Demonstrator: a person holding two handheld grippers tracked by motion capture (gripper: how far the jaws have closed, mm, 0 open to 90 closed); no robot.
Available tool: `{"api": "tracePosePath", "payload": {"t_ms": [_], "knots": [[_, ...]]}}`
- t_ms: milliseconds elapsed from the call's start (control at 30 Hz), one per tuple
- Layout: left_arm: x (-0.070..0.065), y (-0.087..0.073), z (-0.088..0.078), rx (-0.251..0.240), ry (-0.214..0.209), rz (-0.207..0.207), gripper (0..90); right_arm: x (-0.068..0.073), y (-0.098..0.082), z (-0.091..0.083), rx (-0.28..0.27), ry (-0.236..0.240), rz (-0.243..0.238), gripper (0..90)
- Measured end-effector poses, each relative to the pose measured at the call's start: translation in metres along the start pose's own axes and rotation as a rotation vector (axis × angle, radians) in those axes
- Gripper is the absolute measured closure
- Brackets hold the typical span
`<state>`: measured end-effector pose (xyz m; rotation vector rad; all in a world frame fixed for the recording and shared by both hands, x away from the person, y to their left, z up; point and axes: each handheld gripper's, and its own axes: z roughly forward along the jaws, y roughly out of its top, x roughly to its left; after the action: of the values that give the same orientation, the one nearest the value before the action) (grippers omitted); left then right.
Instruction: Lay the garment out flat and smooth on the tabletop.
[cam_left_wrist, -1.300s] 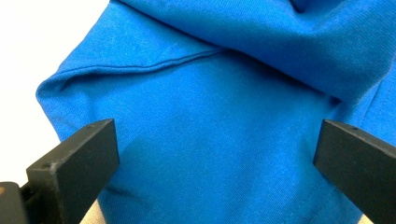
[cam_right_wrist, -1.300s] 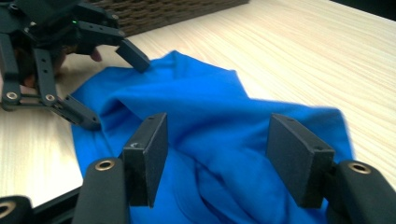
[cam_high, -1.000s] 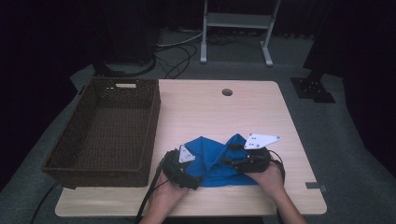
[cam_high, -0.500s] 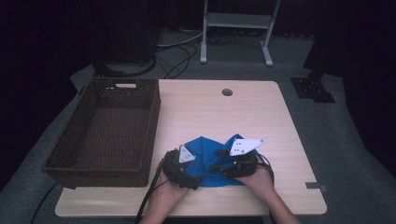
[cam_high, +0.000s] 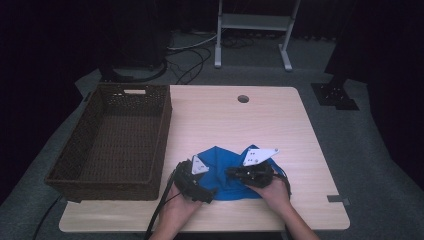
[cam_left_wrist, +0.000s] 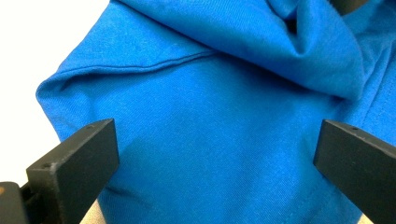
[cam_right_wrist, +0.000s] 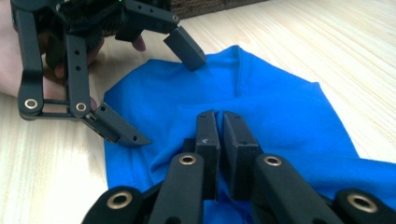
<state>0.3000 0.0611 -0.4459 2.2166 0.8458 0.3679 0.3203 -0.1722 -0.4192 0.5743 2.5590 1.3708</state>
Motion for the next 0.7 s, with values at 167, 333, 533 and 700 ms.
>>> {"api": "tracePosePath", "payload": {"t_ms": [167, 333, 533, 700], "knots": [[0.0, 0.0, 0.0, 0.001, 0.0, 0.002, 0.0, -0.003, 0.001, -0.003, -0.012, -0.007, 0.012, 85.9], [0.0, 0.0, 0.0, -0.002, 0.001, -0.002, 0.0, -0.006, 0.004, -0.006, -0.028, -0.022, 0.017, 86.0], [0.0, 0.0, 0.0, -0.001, 0.0, 0.0, 0.0, -0.011, 0.006, -0.01, -0.046, -0.041, 0.02, 86.0], [0.0, 0.0, 0.0, -0.001, 0.0, 0.0, 0.0, -0.015, 0.008, -0.013, -0.055, -0.052, 0.026, 86.0]]}}
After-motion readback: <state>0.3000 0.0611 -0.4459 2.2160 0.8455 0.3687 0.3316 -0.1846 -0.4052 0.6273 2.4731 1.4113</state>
